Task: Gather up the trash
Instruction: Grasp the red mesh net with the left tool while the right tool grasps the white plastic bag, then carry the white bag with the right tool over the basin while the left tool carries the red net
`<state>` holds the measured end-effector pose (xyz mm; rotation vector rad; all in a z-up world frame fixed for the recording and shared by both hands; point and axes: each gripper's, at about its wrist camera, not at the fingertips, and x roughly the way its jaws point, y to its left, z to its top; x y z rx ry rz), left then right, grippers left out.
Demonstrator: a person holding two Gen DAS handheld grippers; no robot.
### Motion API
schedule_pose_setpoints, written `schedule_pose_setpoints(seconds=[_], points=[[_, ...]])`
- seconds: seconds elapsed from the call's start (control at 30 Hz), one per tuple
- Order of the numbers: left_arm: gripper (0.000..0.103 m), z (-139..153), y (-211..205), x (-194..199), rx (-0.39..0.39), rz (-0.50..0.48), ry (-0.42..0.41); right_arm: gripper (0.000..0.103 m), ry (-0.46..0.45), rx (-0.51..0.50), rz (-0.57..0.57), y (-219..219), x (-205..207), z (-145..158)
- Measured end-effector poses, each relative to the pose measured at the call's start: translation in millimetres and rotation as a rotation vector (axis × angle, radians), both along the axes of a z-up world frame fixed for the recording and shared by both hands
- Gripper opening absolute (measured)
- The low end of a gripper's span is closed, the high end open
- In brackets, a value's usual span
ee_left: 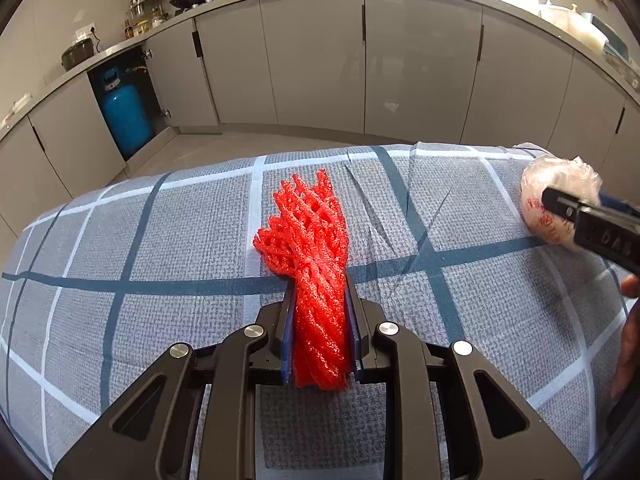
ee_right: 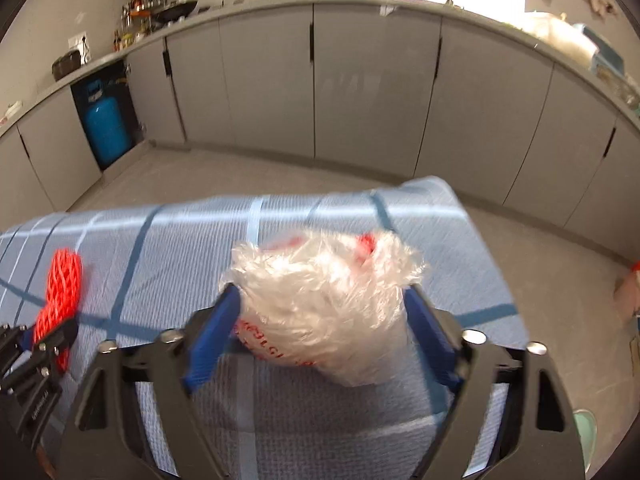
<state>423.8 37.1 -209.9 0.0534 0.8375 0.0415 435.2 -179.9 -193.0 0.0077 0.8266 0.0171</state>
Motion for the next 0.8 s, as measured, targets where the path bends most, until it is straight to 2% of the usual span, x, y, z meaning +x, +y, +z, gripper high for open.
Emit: schedule_pose_setpoints(seconds=[0.1,0.2,0.3,0.5,0.8], points=[[0.022,-2,2,1,0.006,-0.006,0.003,0.040,0.035,-0.004,0.022,3,0,-3],[0.022,-2,2,3,0.008,-0.020,0.004,0.028,0.040,-0.004,0.023,5,-5,-5],[0.022,-2,2,2,0.003,-0.025,0.000,0.022,0.032,0.021,0.017,3,-14,-3],[0.021,4,-5,-9,-0.012,-0.058,-0.018,0.021,0.002,0.048,0.024,-4,-55,14],[0.021,46,-44,-62,-0.040,-0.193,-0.055,0.021,-0.080,0.045,-0.032,-44,-153,52]])
